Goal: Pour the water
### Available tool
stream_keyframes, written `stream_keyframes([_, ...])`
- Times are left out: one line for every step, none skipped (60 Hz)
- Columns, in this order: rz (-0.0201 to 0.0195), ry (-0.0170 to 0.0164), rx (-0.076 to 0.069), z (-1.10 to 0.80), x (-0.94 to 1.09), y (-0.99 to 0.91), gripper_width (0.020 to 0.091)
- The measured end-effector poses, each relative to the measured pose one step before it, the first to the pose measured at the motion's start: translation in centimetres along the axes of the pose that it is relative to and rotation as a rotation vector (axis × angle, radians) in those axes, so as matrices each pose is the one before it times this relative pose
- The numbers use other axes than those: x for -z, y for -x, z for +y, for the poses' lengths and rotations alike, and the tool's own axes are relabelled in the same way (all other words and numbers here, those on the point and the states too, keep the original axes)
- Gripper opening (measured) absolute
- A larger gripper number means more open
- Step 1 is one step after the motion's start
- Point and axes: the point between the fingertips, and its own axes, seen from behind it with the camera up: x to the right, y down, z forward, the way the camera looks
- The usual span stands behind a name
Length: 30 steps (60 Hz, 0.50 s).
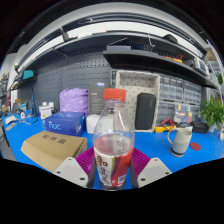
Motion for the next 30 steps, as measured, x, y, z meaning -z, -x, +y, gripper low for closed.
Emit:
stream_keyframes([0.00093,-0.00131,-0.0064,-0.031,0.001,-0.022,0.0494])
stream_keyframes([0.00162,-0.00321,-0.0059,-0.013,-0.021,-0.054,0.0488])
stream_keyframes([0.00123,-0.00476,-0.0032,-0.062,-0.043,-0.052,0.0473])
stream_keyframes([-0.00218,-0.00493,-0.0018,-0.033,-0.009,0.031,0.0467])
stream_keyframes([-0.00189,-0.00757,-0.0006,-0.09,-0.009,0.009,0.046])
stream_keyframes([0.00484,-0.00265,-0.0012,-0.06,-0.01,0.167,0.0441])
stream_keyframes([-0.00075,-0.0051,-0.0009,0.01,0.005,-0.203,0.0444])
stream_keyframes([-0.00096,-0.0011,-0.0047,0.046,-0.04,-0.06,0.0424])
stream_keyframes([-0.00115,-0.00107,-0.0024,-0.013,-0.015,-0.049,0.0419])
stream_keyframes([-0.0017,0.00079,0.0005,0.004,0.013,-0.052,0.042])
stream_keyframes([-0.00355,0.00162,0.0021,0.024,0.015,0.021,0.0418])
stream_keyframes([-0.00345,0.00118,0.0035,0.017,0.014,0.004,0.0419])
stream_keyframes([-0.00233,0.0018,0.0002,-0.005,0.011,-0.034,0.042])
stream_keyframes([-0.00354,0.00076,-0.0055,0.041,-0.156,-0.007,0.042])
stream_keyframes([-0.00351,0.00298,-0.005,0.027,0.014,0.039,0.0419])
stream_keyframes([-0.00373,0.00342,-0.0016,0.015,0.009,0.004,0.0419])
stream_keyframes([-0.00364,0.00311,-0.0006,0.009,0.003,-0.003,0.0418])
stream_keyframes([-0.00336,0.00272,-0.0032,0.003,-0.015,-0.032,0.0418])
stream_keyframes([-0.00331,0.00324,-0.0071,0.024,-0.036,-0.029,0.0418])
stream_keyframes([-0.00248,0.00445,-0.0115,0.01,-0.048,-0.057,0.0417])
stream_keyframes([-0.00142,0.00541,-0.0139,-0.037,-0.015,-0.214,0.0418])
stream_keyframes([-0.00199,0.00677,-0.015,-0.028,-0.025,-0.197,0.0418])
stream_keyframes([-0.00504,0.00709,-0.0155,-0.039,-0.106,-0.115,0.0418])
stream_keyframes([-0.00599,0.00787,-0.0153,-0.04,-0.049,-0.144,0.0418])
stream_keyframes([-0.00563,0.00793,-0.0164,-0.03,-0.062,-0.167,0.0417])
stream_keyframes([-0.00483,0.00894,-0.0182,-0.044,-0.099,-0.203,0.0416])
stream_keyframes([-0.00382,0.01011,-0.0188,-0.046,-0.099,-0.282,0.0417])
stream_keyframes([-0.00405,0.01131,-0.0194,-0.026,-0.127,-0.271,0.0416])
stream_keyframes([-0.00401,0.01111,-0.0165,-0.052,-0.138,-0.31,0.0417])
stream_keyframes([-0.00404,0.00993,-0.0151,-0.096,-0.131,-0.359,0.0417])
